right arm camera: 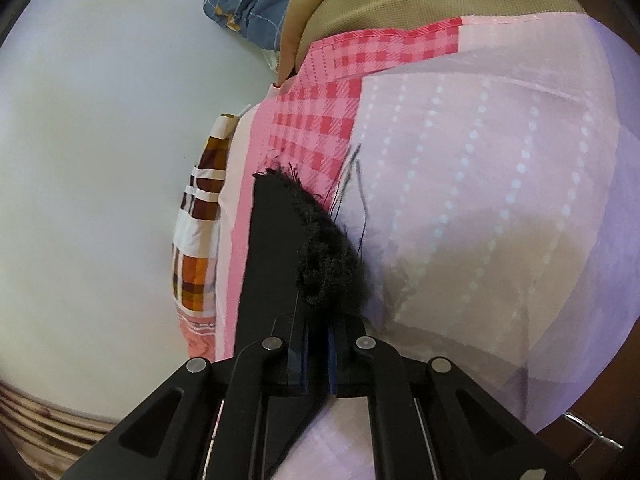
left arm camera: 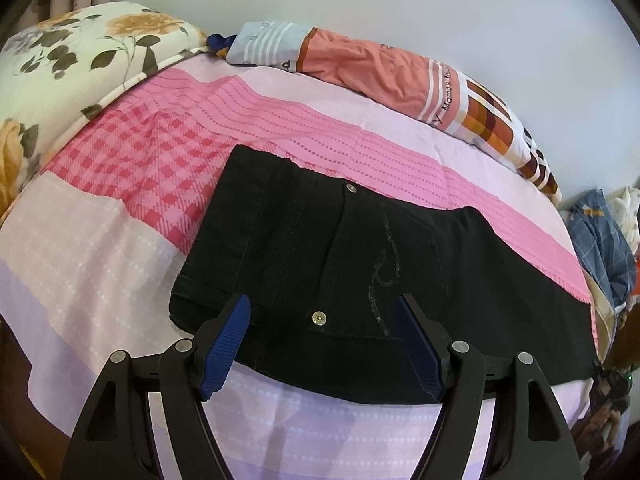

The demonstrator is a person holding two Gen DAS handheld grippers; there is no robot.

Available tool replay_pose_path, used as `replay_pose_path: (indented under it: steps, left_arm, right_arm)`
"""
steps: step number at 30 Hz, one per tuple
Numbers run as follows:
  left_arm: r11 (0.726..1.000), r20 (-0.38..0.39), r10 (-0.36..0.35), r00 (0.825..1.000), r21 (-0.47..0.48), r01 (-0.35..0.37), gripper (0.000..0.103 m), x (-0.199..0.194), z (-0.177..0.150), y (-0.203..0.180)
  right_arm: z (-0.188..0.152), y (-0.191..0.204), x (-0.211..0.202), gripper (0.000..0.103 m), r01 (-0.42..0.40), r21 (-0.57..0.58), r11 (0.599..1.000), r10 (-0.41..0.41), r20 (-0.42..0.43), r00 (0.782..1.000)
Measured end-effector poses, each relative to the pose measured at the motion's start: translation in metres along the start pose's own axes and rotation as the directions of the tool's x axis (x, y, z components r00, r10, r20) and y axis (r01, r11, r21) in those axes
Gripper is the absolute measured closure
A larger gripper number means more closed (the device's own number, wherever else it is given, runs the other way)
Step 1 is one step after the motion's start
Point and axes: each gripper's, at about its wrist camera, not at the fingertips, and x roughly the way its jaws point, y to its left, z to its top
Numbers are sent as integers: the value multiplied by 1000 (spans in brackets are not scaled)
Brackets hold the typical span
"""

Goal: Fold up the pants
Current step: 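Grasp the frayed leg hems with the right tool, then lift the hems with the right tool and fold them toward the waistband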

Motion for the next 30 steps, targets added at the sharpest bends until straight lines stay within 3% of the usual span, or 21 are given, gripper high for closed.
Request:
replay_pose_path:
  steps: [9, 17, 30]
  left_arm:
    - [1000, -3, 30, 1000, 8, -30, 28, 3, -1, -1]
    - [996, 12, 67, 998, 57, -67, 28, 1, -2, -6]
    - [987, 12, 104, 995, 119, -104, 28, 4, -4, -16]
  right_arm:
    - [-7, 37, 5, 97, -36, -64, 997, 35, -21, 999]
    - [-30, 82, 30, 97, -96, -117, 988, 83, -109, 991]
    - [-94, 130, 110, 97, -181, -121, 976, 135, -312, 940]
